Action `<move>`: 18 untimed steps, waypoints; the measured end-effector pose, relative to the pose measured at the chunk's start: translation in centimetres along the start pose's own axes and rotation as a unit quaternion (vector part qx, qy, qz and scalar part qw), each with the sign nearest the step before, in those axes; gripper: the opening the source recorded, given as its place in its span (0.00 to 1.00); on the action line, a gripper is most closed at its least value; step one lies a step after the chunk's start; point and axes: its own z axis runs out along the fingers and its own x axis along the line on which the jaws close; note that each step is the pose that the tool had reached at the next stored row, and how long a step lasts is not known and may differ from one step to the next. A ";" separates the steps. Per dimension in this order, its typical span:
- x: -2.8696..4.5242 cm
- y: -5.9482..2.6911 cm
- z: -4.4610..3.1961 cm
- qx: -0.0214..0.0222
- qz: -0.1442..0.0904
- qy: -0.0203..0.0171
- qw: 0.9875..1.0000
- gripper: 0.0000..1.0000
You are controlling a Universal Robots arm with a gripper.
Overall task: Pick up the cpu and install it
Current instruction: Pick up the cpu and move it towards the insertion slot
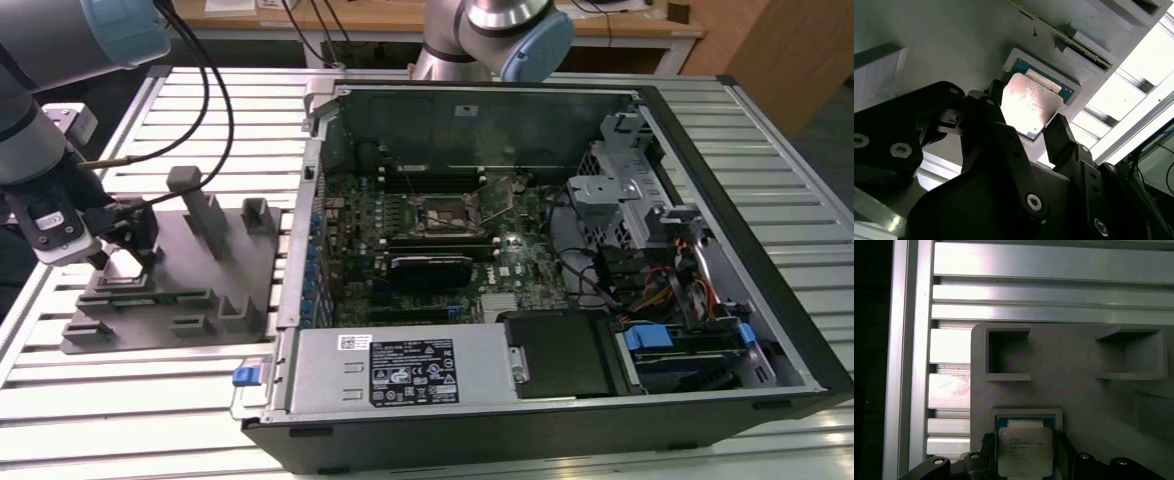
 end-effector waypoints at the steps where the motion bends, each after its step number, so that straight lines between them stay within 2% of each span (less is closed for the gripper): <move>1: 0.01 0.00 0.01 0.000 0.000 0.000 1.000 0.60; 3: 0.01 0.00 0.01 0.000 0.000 0.000 1.000 0.58; 4: 0.01 0.00 0.01 0.000 0.000 0.000 1.000 0.53; 9: 0.00 0.01 -0.12 0.000 0.000 0.000 1.000 0.53; 18: -0.02 0.05 -1.09 0.000 0.000 0.000 1.000 0.53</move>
